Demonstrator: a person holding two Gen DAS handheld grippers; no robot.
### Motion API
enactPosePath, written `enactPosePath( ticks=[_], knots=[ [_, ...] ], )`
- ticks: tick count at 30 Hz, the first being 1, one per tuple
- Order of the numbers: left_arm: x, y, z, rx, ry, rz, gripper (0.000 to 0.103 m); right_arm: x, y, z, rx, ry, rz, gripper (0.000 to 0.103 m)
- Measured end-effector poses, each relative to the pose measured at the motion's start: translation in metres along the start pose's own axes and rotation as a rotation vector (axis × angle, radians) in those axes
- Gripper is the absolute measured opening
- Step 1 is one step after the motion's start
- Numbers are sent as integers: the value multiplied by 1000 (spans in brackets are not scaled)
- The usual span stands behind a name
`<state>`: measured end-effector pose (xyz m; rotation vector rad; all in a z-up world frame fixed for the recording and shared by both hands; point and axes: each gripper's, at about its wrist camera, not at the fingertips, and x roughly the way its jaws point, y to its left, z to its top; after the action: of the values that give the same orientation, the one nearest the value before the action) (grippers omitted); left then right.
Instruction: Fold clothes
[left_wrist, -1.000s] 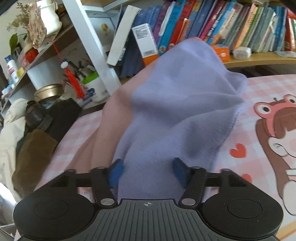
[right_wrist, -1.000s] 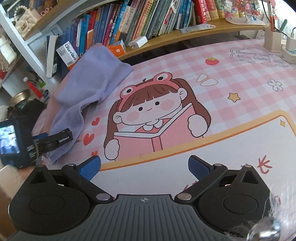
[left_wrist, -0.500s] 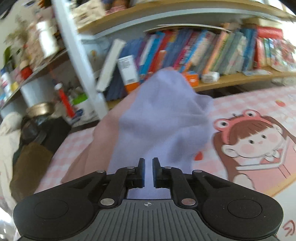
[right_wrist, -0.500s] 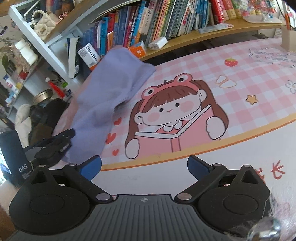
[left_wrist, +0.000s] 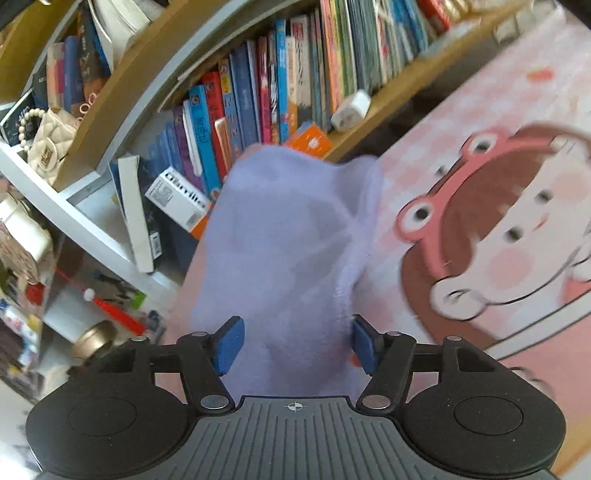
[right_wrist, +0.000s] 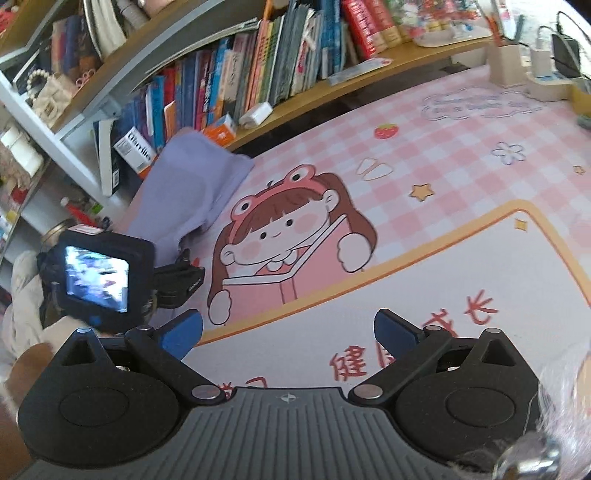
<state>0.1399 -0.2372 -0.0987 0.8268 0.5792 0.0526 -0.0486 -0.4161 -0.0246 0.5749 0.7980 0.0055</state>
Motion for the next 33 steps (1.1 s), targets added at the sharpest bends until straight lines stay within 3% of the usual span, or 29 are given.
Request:
enactPosePath(
  ticks=[2,3,7,11,14,18,22,24,26,28,31,33],
  knots=[
    [3,8,-5,-20,1,-19,34,-2,-3,0,12,-2,1,101],
    [0,15,-8,-45,-2,-44,12,-3,-5,-1,18,-3,2,101],
    [-28,46,-20,-142,-44,-139,10,2,-9,4,48,12,42,101],
    [-90,67,-27,-212,-125,-238,9,13,-16,11,119,49,128,101],
    [-143,77,-27,-263,-197,-333,9,28,-26,16,227,115,220,101],
    [-186,77,-21,-291,-243,-442,9,50,-43,17,431,220,366,101],
    [-218,60,-22,-247,-255,-499,9,61,-57,14,578,281,456,99],
    [-230,53,-23,-251,-239,-519,9,63,-62,14,618,292,475,84],
    [-237,49,-25,-252,-224,-516,9,63,-68,15,641,296,454,39],
    [-241,45,-25,-261,-211,-519,9,59,-75,18,658,276,439,21],
    [-252,44,-19,-273,-242,-543,9,42,-86,32,640,165,453,15],
    [-262,52,-5,-305,-330,-584,8,20,-88,54,587,59,474,13]
  ],
)
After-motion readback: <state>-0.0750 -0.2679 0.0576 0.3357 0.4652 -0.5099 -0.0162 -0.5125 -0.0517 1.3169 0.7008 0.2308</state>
